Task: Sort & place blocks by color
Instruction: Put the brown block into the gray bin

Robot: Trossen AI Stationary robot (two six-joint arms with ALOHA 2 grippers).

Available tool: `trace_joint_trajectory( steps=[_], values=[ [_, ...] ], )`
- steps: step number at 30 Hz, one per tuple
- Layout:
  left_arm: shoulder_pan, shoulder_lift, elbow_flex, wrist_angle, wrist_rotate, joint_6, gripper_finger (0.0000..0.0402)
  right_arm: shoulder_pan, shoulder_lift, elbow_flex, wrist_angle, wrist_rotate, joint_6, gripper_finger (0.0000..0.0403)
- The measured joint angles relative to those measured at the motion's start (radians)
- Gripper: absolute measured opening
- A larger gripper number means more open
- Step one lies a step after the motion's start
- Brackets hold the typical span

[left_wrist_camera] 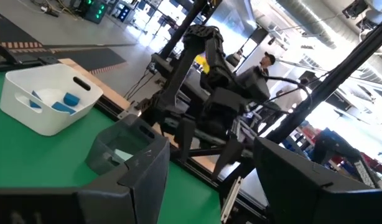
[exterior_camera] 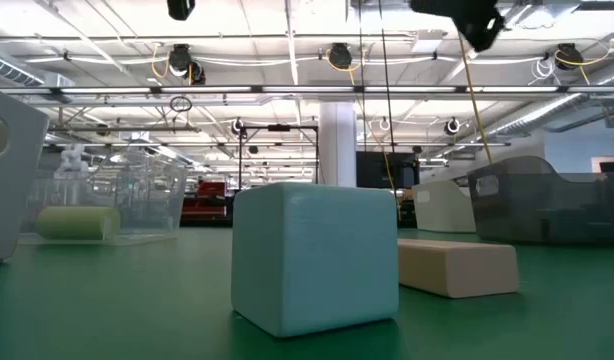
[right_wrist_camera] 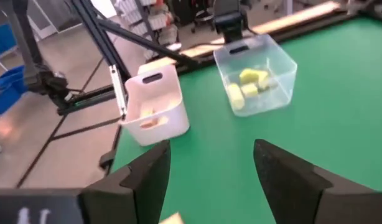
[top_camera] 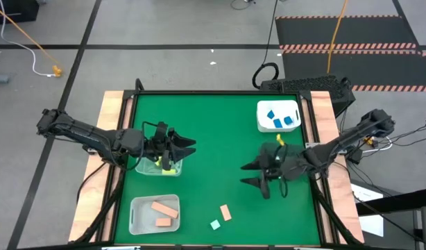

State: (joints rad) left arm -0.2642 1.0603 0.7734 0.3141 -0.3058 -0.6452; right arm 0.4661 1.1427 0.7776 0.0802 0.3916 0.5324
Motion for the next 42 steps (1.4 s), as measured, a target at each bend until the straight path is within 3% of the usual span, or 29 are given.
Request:
trace_joint_trajectory(
  steps=[7, 12, 20, 27, 35, 42],
  values=[
    [0.0, 0.0, 0.0, -0.001, 0.0, -0.047, 0.0232, -0.03, 0.162, 0.0, 0.286, 0.0, -0.083, 0.0219],
    [-0.01, 0.0, 0.0, -0.005, 0.018, -0.092, 0.0232, -0.049, 0.256, 0.0, 0.47, -0.014, -0.006, 0.0219],
    [-0.054, 0.0, 0.0, -0.035, 0.021, -0.163, 0.0232, -0.047, 0.284, 0.0, 0.228, -0.003, 0.441, 0.0219],
    [-0.061, 0.0, 0.0, -0.105, 0.019, -0.186, 0.0232, -0.017, 0.284, 0.0, 0.093, -0.004, 0.703, 0.0219],
    [-0.031, 0.0, 0.0, -0.131, 0.015, -0.203, 0.0232, -0.013, 0.336, 0.029, 0.092, -0.012, 0.844, 0.0219],
    [-0.035, 0.0, 0.0, -0.2, 0.047, -0.232, 0.0232, -0.012, 0.471, 0.14, 0.08, -0.131, 0.879, 0.0219]
  ],
)
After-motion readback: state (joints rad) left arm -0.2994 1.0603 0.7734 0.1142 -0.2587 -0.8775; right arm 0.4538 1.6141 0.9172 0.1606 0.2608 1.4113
